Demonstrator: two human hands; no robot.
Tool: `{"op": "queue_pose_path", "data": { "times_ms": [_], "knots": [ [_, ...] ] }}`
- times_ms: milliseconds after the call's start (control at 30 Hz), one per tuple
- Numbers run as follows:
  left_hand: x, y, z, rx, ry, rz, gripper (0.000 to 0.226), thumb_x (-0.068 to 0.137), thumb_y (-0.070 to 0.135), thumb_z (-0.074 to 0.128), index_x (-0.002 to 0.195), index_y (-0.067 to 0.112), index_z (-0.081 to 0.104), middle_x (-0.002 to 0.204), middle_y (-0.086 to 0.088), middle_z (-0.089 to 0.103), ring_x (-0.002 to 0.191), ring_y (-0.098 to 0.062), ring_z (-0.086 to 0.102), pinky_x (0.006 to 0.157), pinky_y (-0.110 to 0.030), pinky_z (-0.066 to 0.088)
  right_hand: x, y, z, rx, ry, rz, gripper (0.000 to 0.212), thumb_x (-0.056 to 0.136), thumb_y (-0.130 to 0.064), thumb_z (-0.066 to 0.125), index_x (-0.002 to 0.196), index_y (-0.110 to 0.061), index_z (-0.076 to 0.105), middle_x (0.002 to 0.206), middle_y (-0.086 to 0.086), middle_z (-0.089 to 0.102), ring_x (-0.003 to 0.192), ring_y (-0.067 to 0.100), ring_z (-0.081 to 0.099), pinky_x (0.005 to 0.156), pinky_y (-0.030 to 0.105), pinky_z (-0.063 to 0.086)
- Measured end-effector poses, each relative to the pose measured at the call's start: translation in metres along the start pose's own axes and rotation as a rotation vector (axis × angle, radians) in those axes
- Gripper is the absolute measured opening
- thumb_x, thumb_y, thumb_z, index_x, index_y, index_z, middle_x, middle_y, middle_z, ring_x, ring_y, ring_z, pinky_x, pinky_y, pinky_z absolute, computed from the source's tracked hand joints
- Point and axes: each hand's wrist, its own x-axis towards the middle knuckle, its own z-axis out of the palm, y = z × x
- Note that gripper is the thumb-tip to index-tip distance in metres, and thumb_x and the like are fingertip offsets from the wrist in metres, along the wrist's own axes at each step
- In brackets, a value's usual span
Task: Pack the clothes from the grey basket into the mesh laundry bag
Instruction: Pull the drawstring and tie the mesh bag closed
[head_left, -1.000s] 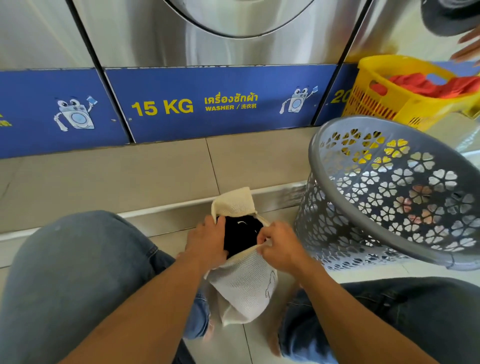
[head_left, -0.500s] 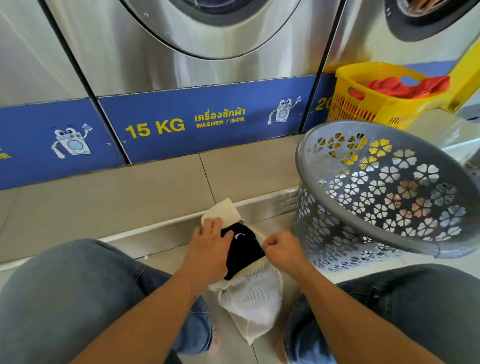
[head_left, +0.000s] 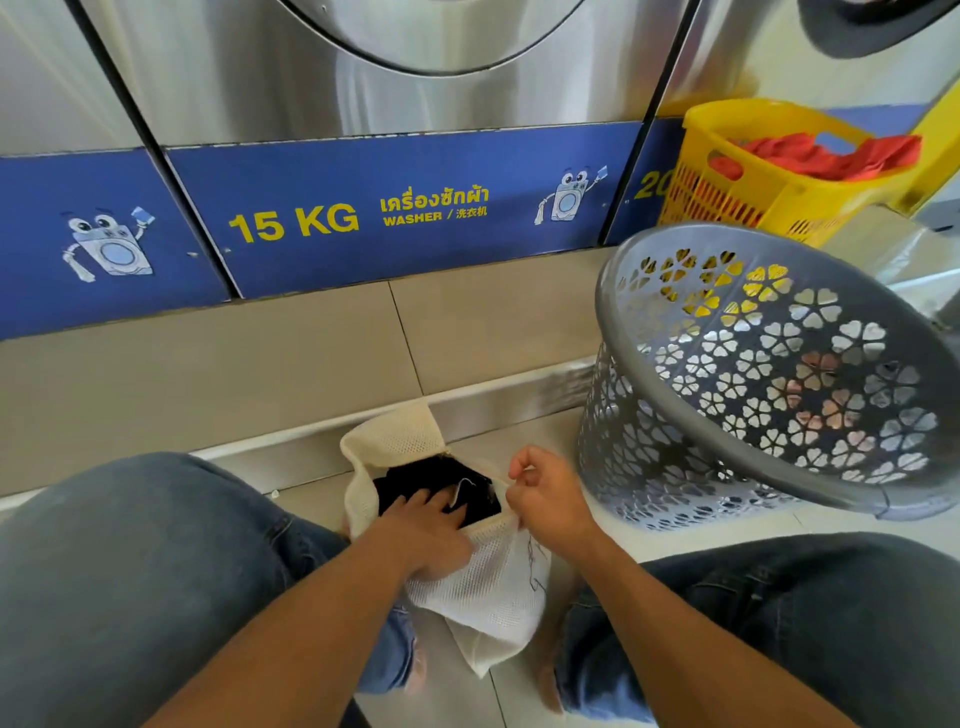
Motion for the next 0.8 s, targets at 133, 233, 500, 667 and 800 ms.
{"op": "queue_pose_path", "data": {
  "times_ms": [133, 233, 500, 667, 800],
  "knots": [
    [0.010, 0.002, -0.014, -0.087, -0.072, -0.007, 0.077, 0.082, 0.055, 0.031, 0.155, 0.036, 0.015, 0.165, 0.003, 0.005, 0.150, -0.029, 0.006, 0.119, -0.053, 0.005, 0.005, 0.002, 0.002, 0.037, -0.015, 0.014, 0.025, 0.077, 0.007, 0.051, 0.076, -0.018, 0.053, 0.052, -0.007, 0.046, 0.048, 0.015, 0.042, 0.049, 0.034, 0.039],
    [0.010, 0.008, -0.032, -0.263, -0.028, -0.010, 0.066, 0.076, 0.047, 0.044, 0.140, 0.034, 0.048, 0.151, -0.002, 0.042, 0.131, -0.029, 0.041, 0.110, -0.046, 0.033, 0.008, 0.006, -0.006, 0.018, -0.005, 0.094, 0.022, 0.082, 0.005, 0.054, 0.092, -0.014, 0.058, 0.059, -0.002, 0.051, 0.045, 0.010, 0.049, 0.047, 0.027, 0.044],
    [0.006, -0.005, -0.081, -0.544, 0.655, 0.086, 0.044, 0.081, 0.017, 0.043, 0.114, 0.030, 0.070, 0.117, 0.002, 0.069, 0.109, -0.024, 0.061, 0.094, -0.040, 0.051, 0.009, 0.019, -0.013, -0.113, -0.114, 0.169, 0.030, 0.078, -0.005, 0.055, 0.081, -0.025, 0.077, 0.070, -0.002, 0.071, 0.067, 0.018, 0.067, 0.061, 0.037, 0.054],
    [0.014, -0.010, -0.097, -0.279, 0.756, 0.080, 0.054, 0.085, 0.010, 0.051, 0.134, 0.032, 0.056, 0.144, 0.007, 0.047, 0.134, -0.021, 0.035, 0.109, -0.039, 0.029, 0.010, 0.001, -0.008, -0.280, -0.176, 0.025, 0.026, 0.086, -0.010, 0.065, 0.065, -0.023, 0.071, 0.059, -0.013, 0.060, 0.055, 0.001, 0.053, 0.053, 0.021, 0.043],
    [0.007, -0.020, -0.094, -0.121, 0.408, -0.044, 0.072, 0.083, 0.010, 0.052, 0.147, 0.039, 0.036, 0.158, 0.008, 0.028, 0.149, -0.019, 0.012, 0.120, -0.051, 0.001, 0.004, -0.014, -0.006, -0.350, -0.163, -0.095, 0.028, 0.082, -0.002, 0.056, 0.062, -0.020, 0.065, 0.053, -0.012, 0.054, 0.048, -0.002, 0.048, 0.046, 0.018, 0.039]
  ]
}}
